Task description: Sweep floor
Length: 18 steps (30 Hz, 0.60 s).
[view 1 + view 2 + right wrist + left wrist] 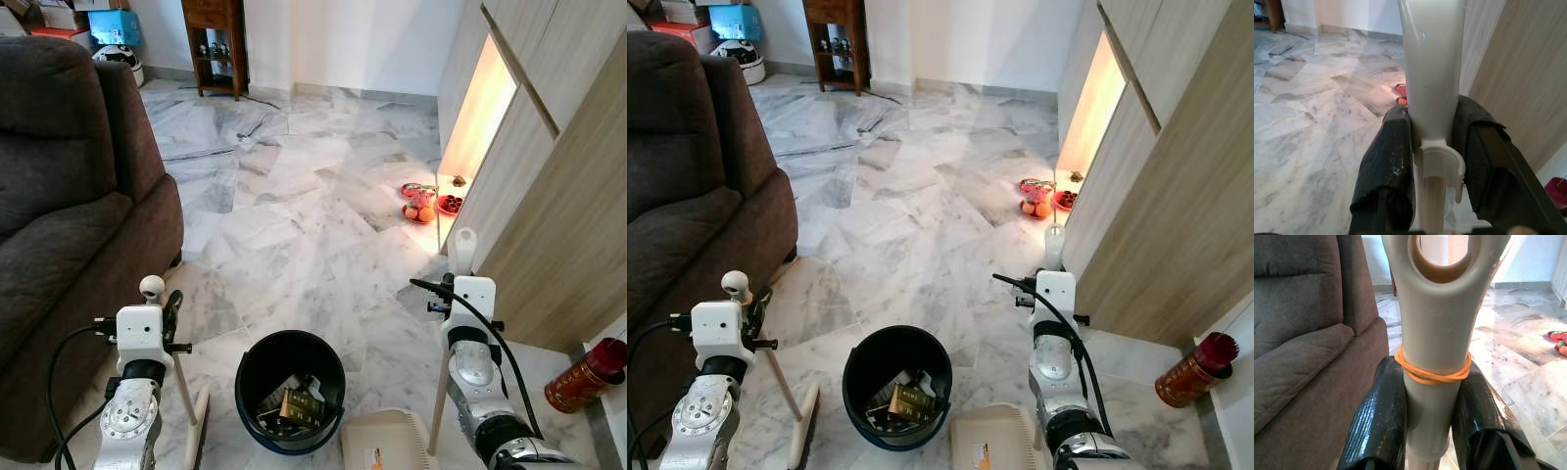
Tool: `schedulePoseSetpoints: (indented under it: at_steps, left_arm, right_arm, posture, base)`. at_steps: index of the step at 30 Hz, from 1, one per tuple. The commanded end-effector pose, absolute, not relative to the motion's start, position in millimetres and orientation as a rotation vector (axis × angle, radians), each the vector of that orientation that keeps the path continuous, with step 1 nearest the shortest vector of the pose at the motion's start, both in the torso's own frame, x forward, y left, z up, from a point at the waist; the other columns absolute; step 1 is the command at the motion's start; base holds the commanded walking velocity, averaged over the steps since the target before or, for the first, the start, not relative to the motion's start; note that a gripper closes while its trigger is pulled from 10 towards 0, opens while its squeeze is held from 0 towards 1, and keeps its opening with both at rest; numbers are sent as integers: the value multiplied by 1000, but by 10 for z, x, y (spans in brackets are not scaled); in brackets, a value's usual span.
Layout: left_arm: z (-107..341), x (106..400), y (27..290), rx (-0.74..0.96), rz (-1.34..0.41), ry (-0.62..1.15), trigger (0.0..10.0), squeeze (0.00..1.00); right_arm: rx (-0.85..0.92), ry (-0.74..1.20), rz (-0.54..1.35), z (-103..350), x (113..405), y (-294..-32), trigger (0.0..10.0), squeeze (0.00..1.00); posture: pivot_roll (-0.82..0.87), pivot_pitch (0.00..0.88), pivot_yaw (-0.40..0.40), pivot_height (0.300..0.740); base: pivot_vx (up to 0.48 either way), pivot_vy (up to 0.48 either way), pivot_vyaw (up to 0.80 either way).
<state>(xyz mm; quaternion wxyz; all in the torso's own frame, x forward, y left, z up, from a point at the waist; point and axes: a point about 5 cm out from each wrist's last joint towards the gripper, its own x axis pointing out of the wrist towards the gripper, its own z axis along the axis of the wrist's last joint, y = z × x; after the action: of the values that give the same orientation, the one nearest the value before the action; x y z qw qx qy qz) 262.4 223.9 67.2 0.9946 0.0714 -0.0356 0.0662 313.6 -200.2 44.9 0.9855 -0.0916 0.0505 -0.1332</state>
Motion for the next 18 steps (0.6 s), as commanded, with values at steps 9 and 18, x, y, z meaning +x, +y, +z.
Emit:
schedulePoseSetpoints:
  at_steps: [9,18]
  left_arm:
    - [736,2575,2249,138,179,-122,10000,0]
    - [707,2549,2249,128,210,-121,10000,0]
  right_arm:
    - [-170,100,-259,468,3128,-2122,10000,0]
    - [-169,102,-238,448,3104,-2133,10000,0]
  posture:
    - [136,0,-63,740]
    - [152,0,-92,740]
  base:
    - [0,0,0]
    - [0,0,0]
